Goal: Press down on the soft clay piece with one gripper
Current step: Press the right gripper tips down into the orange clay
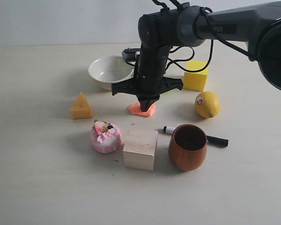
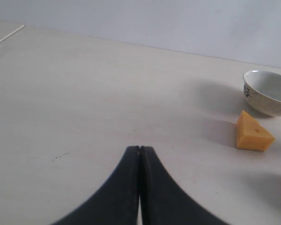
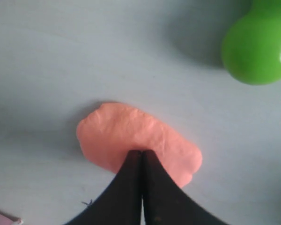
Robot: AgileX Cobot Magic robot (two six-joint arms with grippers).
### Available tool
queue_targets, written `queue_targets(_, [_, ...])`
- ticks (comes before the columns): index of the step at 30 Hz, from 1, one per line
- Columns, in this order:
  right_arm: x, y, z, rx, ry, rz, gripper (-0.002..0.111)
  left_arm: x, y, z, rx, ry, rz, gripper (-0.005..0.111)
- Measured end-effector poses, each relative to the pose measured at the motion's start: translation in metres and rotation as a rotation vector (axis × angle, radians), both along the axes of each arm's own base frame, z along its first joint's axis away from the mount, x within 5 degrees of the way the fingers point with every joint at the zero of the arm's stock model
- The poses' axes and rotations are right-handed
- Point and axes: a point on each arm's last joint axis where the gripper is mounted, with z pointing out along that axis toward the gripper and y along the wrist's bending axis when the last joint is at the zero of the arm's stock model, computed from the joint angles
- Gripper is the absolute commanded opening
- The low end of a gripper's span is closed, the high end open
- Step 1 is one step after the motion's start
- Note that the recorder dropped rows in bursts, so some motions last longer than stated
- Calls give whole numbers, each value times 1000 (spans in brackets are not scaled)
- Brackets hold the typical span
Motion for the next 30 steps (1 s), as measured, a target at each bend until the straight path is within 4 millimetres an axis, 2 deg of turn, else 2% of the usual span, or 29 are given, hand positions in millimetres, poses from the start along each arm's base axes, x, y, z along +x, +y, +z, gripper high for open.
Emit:
queue_targets(11, [0, 1, -12, -21, 33, 3, 0, 0, 0, 0, 0, 0, 0, 0])
queue_targets(30, [1, 3, -18, -30, 45, 11, 0, 0, 0, 0, 0, 0, 0, 0])
